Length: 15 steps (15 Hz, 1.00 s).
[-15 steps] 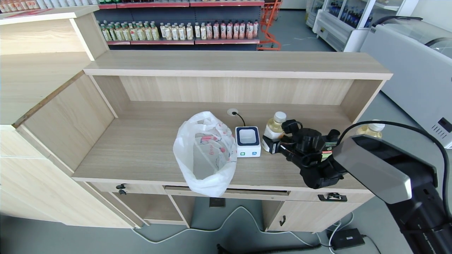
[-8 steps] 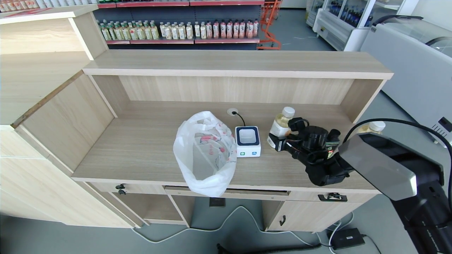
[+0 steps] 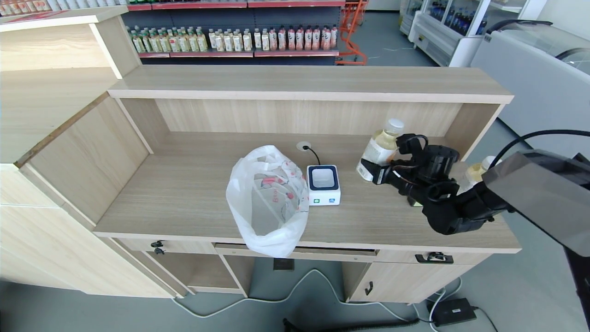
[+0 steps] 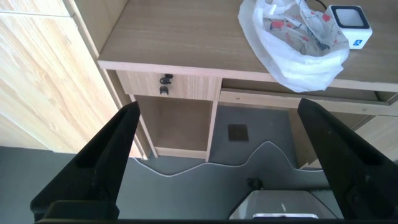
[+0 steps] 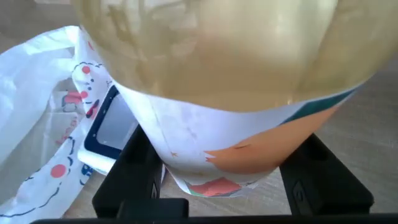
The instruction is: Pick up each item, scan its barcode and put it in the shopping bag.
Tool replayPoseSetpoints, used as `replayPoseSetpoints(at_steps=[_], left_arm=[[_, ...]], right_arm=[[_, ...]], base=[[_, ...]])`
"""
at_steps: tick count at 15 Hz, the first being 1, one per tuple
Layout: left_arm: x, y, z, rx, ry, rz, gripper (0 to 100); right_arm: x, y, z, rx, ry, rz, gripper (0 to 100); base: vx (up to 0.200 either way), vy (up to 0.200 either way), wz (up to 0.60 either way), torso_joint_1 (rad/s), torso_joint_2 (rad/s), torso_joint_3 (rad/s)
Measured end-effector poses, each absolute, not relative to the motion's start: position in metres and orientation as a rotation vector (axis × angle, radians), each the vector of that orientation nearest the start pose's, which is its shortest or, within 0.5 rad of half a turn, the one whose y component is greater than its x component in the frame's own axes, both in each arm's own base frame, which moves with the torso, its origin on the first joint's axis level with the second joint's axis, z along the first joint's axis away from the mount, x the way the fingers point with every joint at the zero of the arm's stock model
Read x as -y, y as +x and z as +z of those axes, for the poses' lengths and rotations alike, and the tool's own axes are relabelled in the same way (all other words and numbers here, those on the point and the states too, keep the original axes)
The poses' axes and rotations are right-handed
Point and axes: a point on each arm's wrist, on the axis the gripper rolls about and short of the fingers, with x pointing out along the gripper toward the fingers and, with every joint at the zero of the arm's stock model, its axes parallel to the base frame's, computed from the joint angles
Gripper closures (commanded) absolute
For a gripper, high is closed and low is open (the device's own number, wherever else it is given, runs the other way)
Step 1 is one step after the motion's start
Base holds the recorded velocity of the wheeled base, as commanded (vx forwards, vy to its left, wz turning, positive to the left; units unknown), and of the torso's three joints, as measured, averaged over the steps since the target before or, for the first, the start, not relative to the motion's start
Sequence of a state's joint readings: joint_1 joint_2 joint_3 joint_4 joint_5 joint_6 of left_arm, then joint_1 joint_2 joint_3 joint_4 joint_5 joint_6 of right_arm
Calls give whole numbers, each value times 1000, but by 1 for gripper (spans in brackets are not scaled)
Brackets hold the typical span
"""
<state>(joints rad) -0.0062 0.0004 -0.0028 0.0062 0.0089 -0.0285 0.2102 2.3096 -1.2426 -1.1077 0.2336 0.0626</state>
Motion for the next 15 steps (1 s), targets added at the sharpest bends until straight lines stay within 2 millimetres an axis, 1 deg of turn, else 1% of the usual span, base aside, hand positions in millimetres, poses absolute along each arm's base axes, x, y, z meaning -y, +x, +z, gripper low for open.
replayPoseSetpoints(at_steps=[1, 3, 4, 6, 7, 9, 11, 12, 14, 15], left_arm=[[0, -23, 76, -4, -29, 3, 0], [0, -23, 76, -4, -28, 2, 0], [0, -23, 76, -4, -28, 3, 0], [0, -23, 76, -4, -28, 2, 0], [0, -23, 76, -4, -28, 2, 0], [0, -23, 76, -4, -29, 2, 0], [0, -23, 76, -4, -28, 2, 0], [0, -23, 76, -4, -28, 2, 0], [0, -23, 76, -4, -28, 2, 0], [0, -23, 76, -4, -28, 2, 0]], right_arm=[[-97, 430, 122, 24, 80, 496, 100], [-88, 392, 149, 12, 110, 640, 100], [-84, 373, 159, 3, 121, 705, 100], [-75, 323, 181, -30, 174, 876, 100], [-72, 302, 190, -47, 211, 949, 100], [-68, 256, 212, -105, 338, 1103, 100], [-68, 220, 233, -175, 480, 1214, 100], [-68, 204, 244, -191, 507, 1276, 100], [-67, 180, 256, -211, 495, 1395, 100], [-68, 172, 257, -208, 484, 1425, 100]], base=[[0, 0, 0, 0, 0, 0], [0, 0, 0, 0, 0, 0], [0, 0, 0, 0, 0, 0], [0, 0, 0, 0, 0, 0], [0, 0, 0, 0, 0, 0], [0, 0, 0, 0, 0, 0], [0, 0, 0, 0, 0, 0], [0, 0, 0, 0, 0, 0], [0, 0, 0, 0, 0, 0], [0, 0, 0, 0, 0, 0]])
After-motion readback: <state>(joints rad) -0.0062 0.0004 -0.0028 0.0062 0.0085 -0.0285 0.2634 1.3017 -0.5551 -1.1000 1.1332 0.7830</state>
